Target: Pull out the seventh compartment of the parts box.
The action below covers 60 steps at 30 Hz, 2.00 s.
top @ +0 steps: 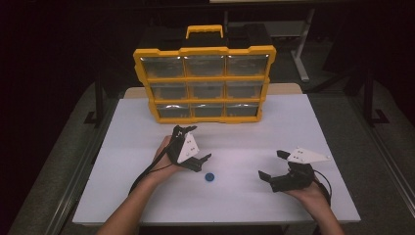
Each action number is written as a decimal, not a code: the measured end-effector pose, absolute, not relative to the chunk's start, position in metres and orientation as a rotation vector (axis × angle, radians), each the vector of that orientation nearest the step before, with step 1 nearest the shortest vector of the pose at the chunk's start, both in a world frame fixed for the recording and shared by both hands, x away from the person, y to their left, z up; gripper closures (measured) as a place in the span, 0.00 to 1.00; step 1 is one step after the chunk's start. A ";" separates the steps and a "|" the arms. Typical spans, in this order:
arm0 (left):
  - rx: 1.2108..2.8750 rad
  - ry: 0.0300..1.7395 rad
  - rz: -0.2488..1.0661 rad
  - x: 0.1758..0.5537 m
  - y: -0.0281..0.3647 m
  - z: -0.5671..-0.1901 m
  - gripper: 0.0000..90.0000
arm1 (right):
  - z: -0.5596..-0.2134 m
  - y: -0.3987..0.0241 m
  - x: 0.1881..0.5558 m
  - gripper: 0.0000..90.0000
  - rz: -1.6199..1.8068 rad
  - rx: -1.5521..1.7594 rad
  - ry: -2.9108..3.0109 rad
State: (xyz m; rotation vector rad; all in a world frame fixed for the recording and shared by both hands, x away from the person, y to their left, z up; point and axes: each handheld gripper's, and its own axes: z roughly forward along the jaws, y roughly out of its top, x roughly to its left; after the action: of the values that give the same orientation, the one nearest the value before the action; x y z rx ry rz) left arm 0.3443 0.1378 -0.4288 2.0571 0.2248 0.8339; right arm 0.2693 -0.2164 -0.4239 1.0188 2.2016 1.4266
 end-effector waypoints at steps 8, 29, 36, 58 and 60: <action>2.067 0.207 0.862 0.343 0.137 -0.429 0.00 | -0.424 -0.217 0.269 0.00 1.426 1.020 2.201; 2.093 0.149 0.950 0.341 0.135 -0.428 0.00 | -0.424 -0.217 0.269 0.00 1.425 1.017 2.202; 2.111 0.119 0.985 0.339 0.134 -0.429 0.00 | -0.424 -0.216 0.269 0.00 1.425 1.017 2.202; 2.148 0.038 1.074 0.337 0.132 -0.431 0.00 | -0.424 -0.216 0.269 0.00 1.426 1.017 2.202; 2.152 0.033 1.081 0.337 0.132 -0.431 0.00 | -0.424 -0.216 0.269 0.00 1.425 1.016 2.202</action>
State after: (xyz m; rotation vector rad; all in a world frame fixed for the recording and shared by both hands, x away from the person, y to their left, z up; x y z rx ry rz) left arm 0.3369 0.1317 -0.4309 2.1517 0.0332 1.0805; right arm 0.2694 -0.2165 -0.4240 1.0162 2.2019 1.4250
